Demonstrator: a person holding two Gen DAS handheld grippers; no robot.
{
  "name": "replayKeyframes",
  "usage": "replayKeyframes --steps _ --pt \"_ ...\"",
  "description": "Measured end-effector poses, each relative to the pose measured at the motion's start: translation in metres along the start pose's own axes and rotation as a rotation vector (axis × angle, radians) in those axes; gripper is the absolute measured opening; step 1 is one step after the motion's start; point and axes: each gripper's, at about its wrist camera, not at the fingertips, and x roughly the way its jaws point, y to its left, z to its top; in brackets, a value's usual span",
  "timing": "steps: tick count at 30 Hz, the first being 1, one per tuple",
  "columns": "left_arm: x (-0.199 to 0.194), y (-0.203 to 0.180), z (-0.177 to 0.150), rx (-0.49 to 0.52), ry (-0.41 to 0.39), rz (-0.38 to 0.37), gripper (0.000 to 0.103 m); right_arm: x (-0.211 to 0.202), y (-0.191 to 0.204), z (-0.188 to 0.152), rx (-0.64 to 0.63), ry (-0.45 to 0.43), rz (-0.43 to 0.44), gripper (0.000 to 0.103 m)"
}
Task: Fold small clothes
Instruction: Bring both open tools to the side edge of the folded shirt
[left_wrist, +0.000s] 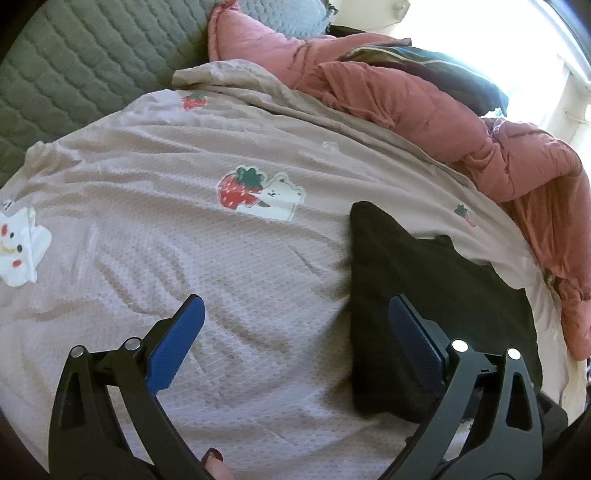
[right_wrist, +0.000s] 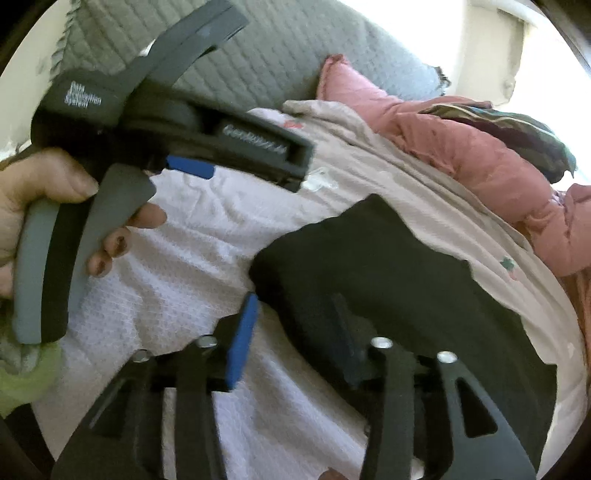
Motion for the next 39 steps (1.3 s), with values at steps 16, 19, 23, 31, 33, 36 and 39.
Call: replayKeyframes --steps 16,19,23,31,33,36,39 --pt "0.017 -0.033 0.028 0.025 0.043 -0.052 0.093 -0.017 -0.031 -0.008 0.095 -0.006 -0.070 0.076" --pt "0.028 -0.043 0.033 0.049 0.069 -0.051 0.093 -0.014 -0.030 -0.011 0.067 0.010 -0.107 0.079" --pt "0.041 -0.055 0.037 0.077 0.088 -0.056 0.093 -0.008 -0.031 -0.016 0.059 0.035 -0.134 0.080" --pt "0.062 -0.068 0.035 0.119 0.124 -0.056 0.093 -0.005 -0.035 -0.019 0.053 0.038 -0.142 0.084" --pt "0.065 -0.069 0.033 0.128 0.128 -0.056 0.093 -0.003 -0.035 -0.021 0.048 0.045 -0.144 0.084" --pt "0.070 -0.072 0.032 0.151 0.138 -0.051 0.093 0.004 -0.033 -0.022 0.031 0.065 -0.143 0.084" --pt "0.076 -0.072 0.031 0.162 0.150 -0.045 0.093 0.011 -0.026 -0.022 -0.003 0.086 -0.140 0.084"
